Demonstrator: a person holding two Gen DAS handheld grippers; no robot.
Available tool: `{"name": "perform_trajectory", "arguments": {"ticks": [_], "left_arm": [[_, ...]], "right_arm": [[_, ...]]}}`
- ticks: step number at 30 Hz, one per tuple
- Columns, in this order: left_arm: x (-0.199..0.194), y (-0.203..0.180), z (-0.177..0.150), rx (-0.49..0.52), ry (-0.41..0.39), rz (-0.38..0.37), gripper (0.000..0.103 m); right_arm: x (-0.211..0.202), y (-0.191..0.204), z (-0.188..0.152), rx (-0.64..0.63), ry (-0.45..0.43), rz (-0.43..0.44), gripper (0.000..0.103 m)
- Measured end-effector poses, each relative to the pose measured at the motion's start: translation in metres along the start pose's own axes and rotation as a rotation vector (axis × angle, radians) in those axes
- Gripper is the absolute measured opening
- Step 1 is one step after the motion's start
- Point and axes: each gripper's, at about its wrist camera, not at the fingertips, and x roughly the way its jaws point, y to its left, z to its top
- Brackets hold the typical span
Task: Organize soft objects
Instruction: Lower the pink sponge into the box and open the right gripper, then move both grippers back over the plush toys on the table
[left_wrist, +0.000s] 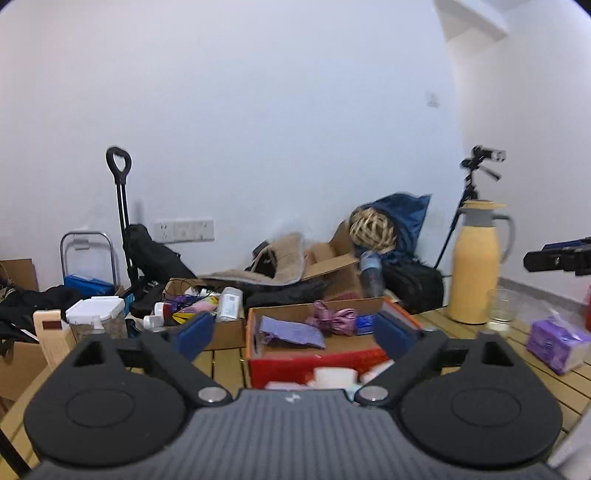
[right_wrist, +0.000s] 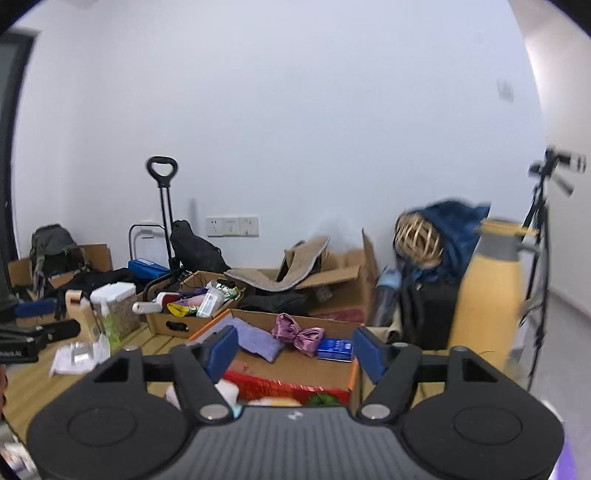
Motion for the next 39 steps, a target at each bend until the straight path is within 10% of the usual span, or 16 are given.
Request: {"name": "perform_trajectory", "arguments": {"ticks": [10,19,28,39], "left_arm": [[-0.102,-0.031,-0.072,-0.089,0.031,-0.071,0.103],[-0.091,-0.037,-0.082,-0.072,0.062,-0.09,0.103],[-0.019,-0.045,-0.098,-0.066,0.143,-0.114,0.103],[0.106,-0.066,-0.111,-0.118,0.285,-0.21,0.084]], "right_arm": [[-0.109,0.059,-0.117,-0.061,-0.065,-0.004,0.094],[-0.115,0.066,-0.155,-0.037,-0.012,-0.037,0.096],[-0.061,0.039,-0.165,0.052,0.073,-0.041,0.092],[0.082,0.005,-0.164,0.133,0.221,-0.013,0.062]]}}
